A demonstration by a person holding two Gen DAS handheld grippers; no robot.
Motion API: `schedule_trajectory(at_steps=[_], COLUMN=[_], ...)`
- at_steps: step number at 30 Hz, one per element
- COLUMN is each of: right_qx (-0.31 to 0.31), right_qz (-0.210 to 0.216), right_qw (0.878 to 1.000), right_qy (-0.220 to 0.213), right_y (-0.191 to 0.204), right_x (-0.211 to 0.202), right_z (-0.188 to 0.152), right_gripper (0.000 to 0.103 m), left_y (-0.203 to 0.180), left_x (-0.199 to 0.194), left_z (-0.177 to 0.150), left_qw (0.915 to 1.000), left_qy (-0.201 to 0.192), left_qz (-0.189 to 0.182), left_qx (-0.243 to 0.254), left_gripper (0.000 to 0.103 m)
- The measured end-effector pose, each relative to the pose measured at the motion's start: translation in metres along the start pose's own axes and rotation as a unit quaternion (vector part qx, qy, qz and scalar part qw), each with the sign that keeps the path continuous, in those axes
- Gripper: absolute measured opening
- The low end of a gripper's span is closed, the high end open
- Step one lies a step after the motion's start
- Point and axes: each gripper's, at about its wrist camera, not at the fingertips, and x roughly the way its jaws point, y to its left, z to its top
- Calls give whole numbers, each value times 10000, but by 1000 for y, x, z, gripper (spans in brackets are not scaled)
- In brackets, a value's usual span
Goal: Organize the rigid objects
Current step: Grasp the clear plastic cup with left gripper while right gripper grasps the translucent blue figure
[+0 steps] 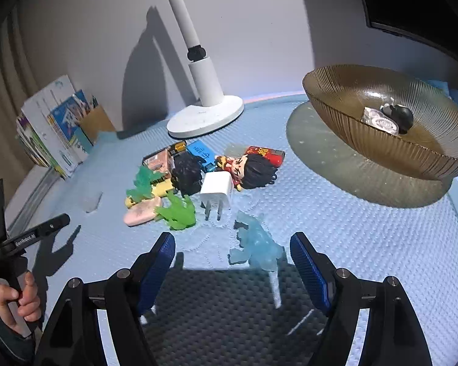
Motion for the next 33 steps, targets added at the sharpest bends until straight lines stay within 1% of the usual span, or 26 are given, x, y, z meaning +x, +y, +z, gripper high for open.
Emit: schedule_trajectory(at_steps=[1,2,4,7,9,11,14,17,18,19,23,25,26,27,29,31,33], right_qx=[-5,8,100,212,294,360,391,312,280,258,180,74,22,1,-50,-78,-86], right_qz=[16,16,7,36,51,67,19,-88,-190,-320,-502,-622,-657,-661,-720,-720,-778], right_qw=[10000,10000,9999,9998,9995,9993,9992,9994,9992,9988,9973,9964,9958,9956,9953,9954,9949], right_qy=[-75,-82,-30,-52,-70,-73,13,133,193,277,500,577,635,660,642,620,629], right_y=[0,0,-4,-9,-13,-16,-17,-13,-11,-10,-5,-1,1,1,2,2,2], right_x=[-1,-2,1,-1,-2,-3,-1,2,4,8,17,21,25,26,27,27,29], right_z=[0,-1,-1,-1,-1,-2,-2,-3,-4,-3,-1,0,1,1,1,1,0], right_gripper=[77,81,82,82,82,82,82,82,82,82,82,76,66,64,62,58,48], left_y=[2,1,4,3,-1,-9,-19,-23,-23,-23,-20,-19,-20,-21,-23,-24,-25], left_x=[7,7,4,5,2,-4,-2,13,20,25,42,45,46,46,46,46,46], left_z=[0,2,2,2,6,13,30,42,45,47,49,48,48,48,48,47,45], left_qw=[9998,9997,9998,9997,9998,9994,9988,9989,9988,9986,9977,9976,9978,9981,9982,9985,9987], left_qy=[179,209,77,135,105,58,62,205,271,329,525,515,488,466,455,425,385], left_qz=[-67,-104,-158,-182,-193,-345,-478,-412,-403,-403,-403,-419,-412,-394,-374,-357,-324], left_qx=[-44,-60,-101,-72,2,24,65,90,65,30,-145,-173,-155,-121,-71,-34,-8], left_gripper=[79,79,79,79,79,79,79,79,79,79,78,78,78,78,78,78,77])
